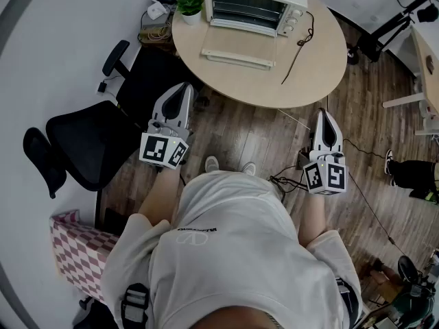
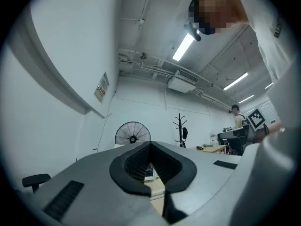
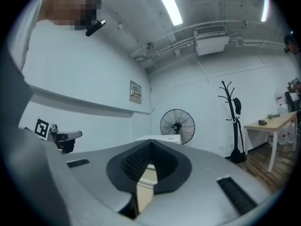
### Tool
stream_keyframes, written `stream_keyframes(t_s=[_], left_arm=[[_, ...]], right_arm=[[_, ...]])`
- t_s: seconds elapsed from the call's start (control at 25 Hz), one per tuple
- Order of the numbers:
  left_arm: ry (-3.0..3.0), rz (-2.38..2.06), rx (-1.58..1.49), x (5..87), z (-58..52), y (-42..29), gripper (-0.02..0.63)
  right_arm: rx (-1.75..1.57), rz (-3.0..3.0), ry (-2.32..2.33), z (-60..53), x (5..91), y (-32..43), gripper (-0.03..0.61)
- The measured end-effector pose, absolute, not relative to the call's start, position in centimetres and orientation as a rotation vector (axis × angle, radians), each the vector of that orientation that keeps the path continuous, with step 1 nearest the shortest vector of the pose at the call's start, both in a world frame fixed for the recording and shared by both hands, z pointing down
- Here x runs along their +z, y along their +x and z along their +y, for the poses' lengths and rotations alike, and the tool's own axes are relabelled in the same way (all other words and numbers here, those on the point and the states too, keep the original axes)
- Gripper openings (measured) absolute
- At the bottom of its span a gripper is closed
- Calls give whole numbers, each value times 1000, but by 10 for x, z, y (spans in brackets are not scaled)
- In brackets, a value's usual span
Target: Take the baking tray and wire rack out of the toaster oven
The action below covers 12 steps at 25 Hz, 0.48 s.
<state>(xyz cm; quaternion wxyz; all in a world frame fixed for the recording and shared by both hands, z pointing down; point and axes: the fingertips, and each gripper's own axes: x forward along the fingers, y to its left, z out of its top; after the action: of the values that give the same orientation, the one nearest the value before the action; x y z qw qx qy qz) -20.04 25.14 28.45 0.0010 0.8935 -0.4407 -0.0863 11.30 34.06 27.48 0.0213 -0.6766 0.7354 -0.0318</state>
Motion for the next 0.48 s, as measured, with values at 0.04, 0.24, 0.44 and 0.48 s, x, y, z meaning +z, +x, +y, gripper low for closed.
stream_keyframes(t_s=[0.04,0.24,0.44,0.48], left_arm=[[2803,-1384,-268,285,251,-201,1],[2798,-1376,-263,287,247,-207,0],[2807,-1342,-270,289,244,-216,1],[2805,-1331,-271,291,244,-219,0]], right_arm=[[-101,2282,-2096,340,275,112,-6],[-106,2285,-2089,334,274,105,-6],[-45,2311,-2042,329,268,85,-5],[-45,2309,-2041,327,268,80,-5]])
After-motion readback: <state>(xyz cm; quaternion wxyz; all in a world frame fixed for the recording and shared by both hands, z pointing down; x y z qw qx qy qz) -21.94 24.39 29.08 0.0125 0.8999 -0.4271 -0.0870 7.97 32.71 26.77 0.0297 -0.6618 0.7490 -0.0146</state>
